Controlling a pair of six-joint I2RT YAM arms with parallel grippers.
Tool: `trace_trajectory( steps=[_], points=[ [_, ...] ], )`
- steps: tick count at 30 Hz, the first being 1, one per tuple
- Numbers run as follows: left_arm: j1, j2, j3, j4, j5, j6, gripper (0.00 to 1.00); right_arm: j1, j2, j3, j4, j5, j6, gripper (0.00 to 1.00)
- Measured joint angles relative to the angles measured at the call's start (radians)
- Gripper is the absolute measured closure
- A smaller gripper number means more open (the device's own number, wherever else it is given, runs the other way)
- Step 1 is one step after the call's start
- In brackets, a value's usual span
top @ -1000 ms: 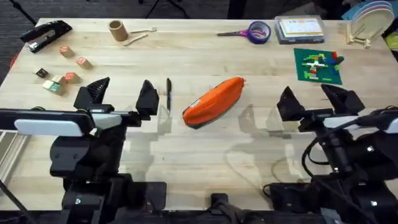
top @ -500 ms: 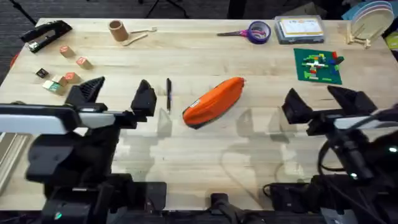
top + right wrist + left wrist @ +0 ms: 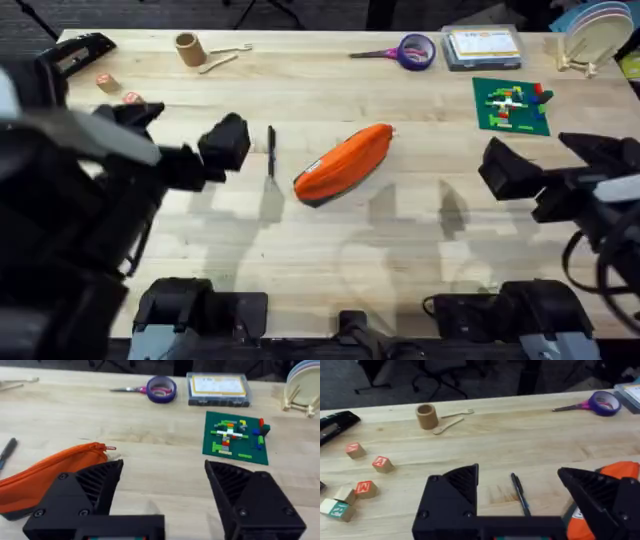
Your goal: Unzip the bag, pick up the pens from the table one at a time and place them inside, then zip the bag closed.
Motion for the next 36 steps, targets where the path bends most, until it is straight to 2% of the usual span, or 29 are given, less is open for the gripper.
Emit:
trace_trajectory(
  steps=[6, 13, 16, 17, 23, 30, 36],
  points=[
    [0.0, 0.196, 0.155, -0.067, 0.04, 0.003, 0.008, 0.0, 0.166, 0.134, -0.085, 0.0, 0.0, 0.003],
    [-0.001, 0.388, 0.338, -0.227, 0.063, 0.003, 0.008, 0.0, 0.337, 0.27, -0.173, 0.0, 0.0, 0.003],
    [-0.011, 0.452, 0.4, -0.278, 0.067, 0.007, 0.008, 0.0, 0.395, 0.317, -0.206, 0.0, 0.0, 0.003],
    [-0.034, 0.497, 0.445, -0.308, 0.07, 0.028, 0.008, 0.0, 0.443, 0.356, -0.236, 0.0, 0.0, 0.003],
    [-0.085, 0.543, 0.477, -0.323, 0.07, 0.061, 0.008, 0.0, 0.509, 0.403, -0.284, 0.0, 0.0, 0.003],
    [-0.129, 0.552, 0.477, -0.355, 0.071, 0.072, 0.008, 0.0, 0.517, 0.409, -0.289, 0.0, -0.002, 0.003],
    [-0.185, 0.552, 0.477, -0.468, 0.136, 0.095, 0.008, 0.0, 0.517, 0.409, -0.289, 0.0, -0.005, 0.003]
  ],
)
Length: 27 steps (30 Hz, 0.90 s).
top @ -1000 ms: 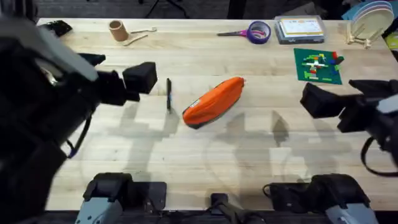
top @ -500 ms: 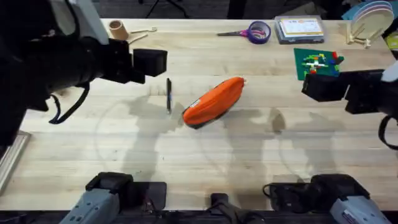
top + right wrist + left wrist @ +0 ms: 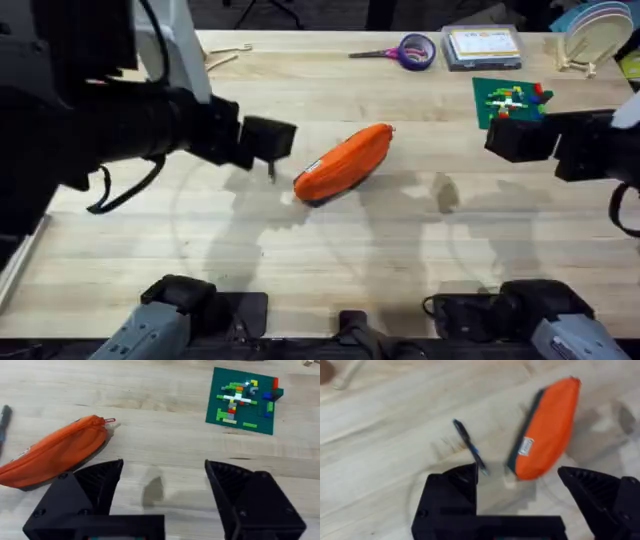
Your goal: Unzip the bag, pick up the pens from the table one at a time and place them inside, then zip the bag closed.
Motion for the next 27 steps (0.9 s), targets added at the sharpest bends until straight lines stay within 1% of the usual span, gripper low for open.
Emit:
trace_trajectory(
  steps=[4, 11, 15, 19, 27],
  points=[
    [-0.038, 0.0, 0.0, -0.053, 0.024, 0.014, 0.008, 0.0, 0.0, 0.0, 0.0, 0.0, 0.0, 0.003],
    [-0.128, 0.0, 0.0, -0.099, 0.073, 0.108, 0.008, 0.0, 0.0, 0.0, 0.0, 0.0, -0.003, 0.003],
    [-0.17, 0.0, 0.0, -0.102, 0.088, 0.139, 0.007, 0.0, 0.0, 0.0, 0.0, 0.0, -0.003, 0.003],
    [-0.186, 0.0, 0.0, -0.102, 0.099, 0.152, 0.007, 0.0, 0.0, 0.0, 0.0, 0.0, -0.003, 0.003],
    [-0.186, 0.0, 0.0, -0.106, 0.114, 0.159, 0.008, 0.0, 0.0, 0.0, 0.0, 0.0, -0.003, 0.003]
  ],
)
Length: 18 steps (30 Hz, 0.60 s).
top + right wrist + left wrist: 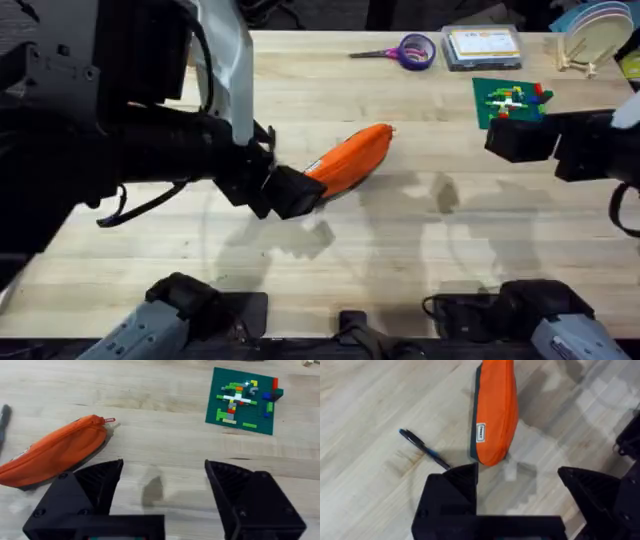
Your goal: Unzip the bag, pick up the pens from the table one at a time and place them inside, then zip the bag closed.
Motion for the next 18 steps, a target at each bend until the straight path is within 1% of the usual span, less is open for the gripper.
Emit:
trace_trajectory(
  steps=[4, 7, 8, 11, 18],
  points=[
    [0.0, 0.003, 0.0, -0.017, 0.009, 0.0, 0.008, 0.0, 0.0, 0.0, 0.0, 0.0, 0.0, 0.003],
    [0.0, 0.023, 0.001, -0.018, 0.039, 0.0, 0.007, 0.0, 0.0, 0.0, 0.0, 0.0, 0.0, 0.004],
    [0.0, 0.062, 0.001, -0.017, 0.065, 0.0, 0.007, 0.0, 0.0, 0.0, 0.0, 0.0, 0.0, 0.004],
    [0.0, 0.109, 0.001, -0.019, 0.078, 0.0, 0.006, 0.0, 0.0, 0.0, 0.0, 0.0, 0.0, 0.004],
    [-0.001, 0.235, 0.001, -0.007, 0.078, 0.0, 0.006, 0.0, 0.0, 0.0, 0.0, 0.0, 0.0, 0.004]
  ],
)
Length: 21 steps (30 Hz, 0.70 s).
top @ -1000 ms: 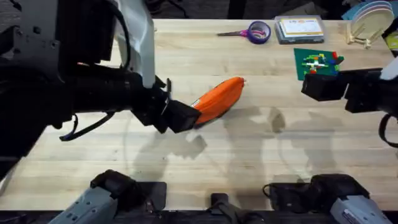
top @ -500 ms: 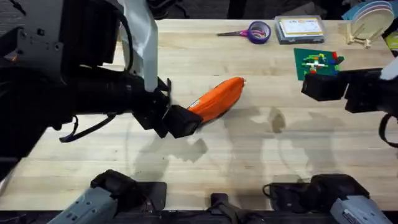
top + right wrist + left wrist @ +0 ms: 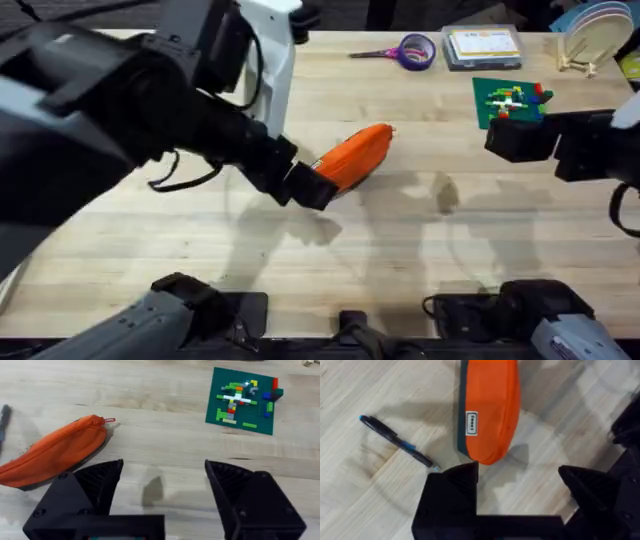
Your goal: Unzip the bag, pick up the pens from the table one at a time and place them inside, then zip the bag closed.
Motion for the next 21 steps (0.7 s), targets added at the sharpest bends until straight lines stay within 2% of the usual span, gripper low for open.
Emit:
trace_trajectory(
  steps=[4, 12, 21],
  points=[
    [-0.012, 0.039, 0.0, 0.031, -0.031, 0.0, 0.006, 0.0, 0.0, 0.0, 0.0, 0.0, -0.004, 0.003],
    [-0.071, 0.085, -0.016, 0.111, -0.093, 0.0, 0.006, 0.0, 0.0, 0.0, 0.0, 0.0, -0.007, 0.003],
    [-0.075, 0.155, -0.058, 0.221, -0.139, 0.0, 0.006, 0.0, 0.0, 0.0, 0.0, 0.0, -0.007, 0.003]
  ],
)
